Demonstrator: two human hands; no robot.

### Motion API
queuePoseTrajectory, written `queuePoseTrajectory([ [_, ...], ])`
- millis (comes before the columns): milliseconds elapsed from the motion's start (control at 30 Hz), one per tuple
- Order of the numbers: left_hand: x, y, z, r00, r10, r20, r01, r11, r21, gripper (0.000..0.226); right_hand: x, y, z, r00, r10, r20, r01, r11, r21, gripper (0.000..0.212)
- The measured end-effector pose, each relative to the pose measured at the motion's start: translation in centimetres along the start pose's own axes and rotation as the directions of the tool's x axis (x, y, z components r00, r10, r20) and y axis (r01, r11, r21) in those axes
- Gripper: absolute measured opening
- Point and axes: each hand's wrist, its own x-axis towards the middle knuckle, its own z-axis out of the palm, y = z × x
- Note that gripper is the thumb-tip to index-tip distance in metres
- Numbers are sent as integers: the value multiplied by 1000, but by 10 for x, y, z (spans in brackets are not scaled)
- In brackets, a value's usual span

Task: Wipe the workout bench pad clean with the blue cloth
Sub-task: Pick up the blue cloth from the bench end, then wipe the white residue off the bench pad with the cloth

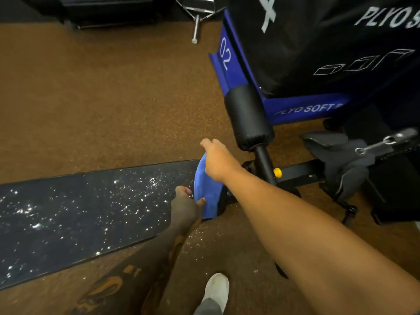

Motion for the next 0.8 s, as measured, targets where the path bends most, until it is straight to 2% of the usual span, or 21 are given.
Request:
queuePoseTrajectory([
  [67, 2, -11, 5, 999, 46, -22, -45, 999, 20, 36, 14, -5, 19, 999, -39, -3, 39, 998, -43, 53],
  [167, 2, -25, 2, 975, 219, -36, -198, 932, 303, 34, 27, -12, 49, 994, -108, -36, 101, 982, -160, 47],
  [233, 5, -35, -6, 927, 374, -39, -288, 772, 567, 35, 28, -11, 70, 983, -154, -95, 113, 933, -342, 50],
  [300, 10, -49, -16, 881, 474, 5, -334, 612, 717, 51, 22, -9, 90, 979, -148, -139, 77, 904, -421, 51],
  [400, 20, -79, -31, 866, 474, 161, -399, 459, 794, 83, 13, -1, 115, 991, -96, -88, 58, 932, -359, 61],
  [500, 33, -104, -41, 858, 444, 259, -435, 359, 826, 101, 14, 8, 131, 999, -29, -35, 16, 949, -314, 73],
  [600, 43, -117, -44, 863, 410, 295, -447, 350, 823, 113, 15, 16, 142, 998, -41, -47, 24, 944, -330, 78],
  [700, 46, -123, -44, 849, 428, 311, -470, 342, 813, 120, 8, 23, 151, 991, -68, -115, 26, 943, -331, 74],
  [800, 44, -123, -45, 839, 441, 318, -484, 342, 805, 125, -13, 31, 163, 989, -85, -124, 36, 934, -355, 71],
])
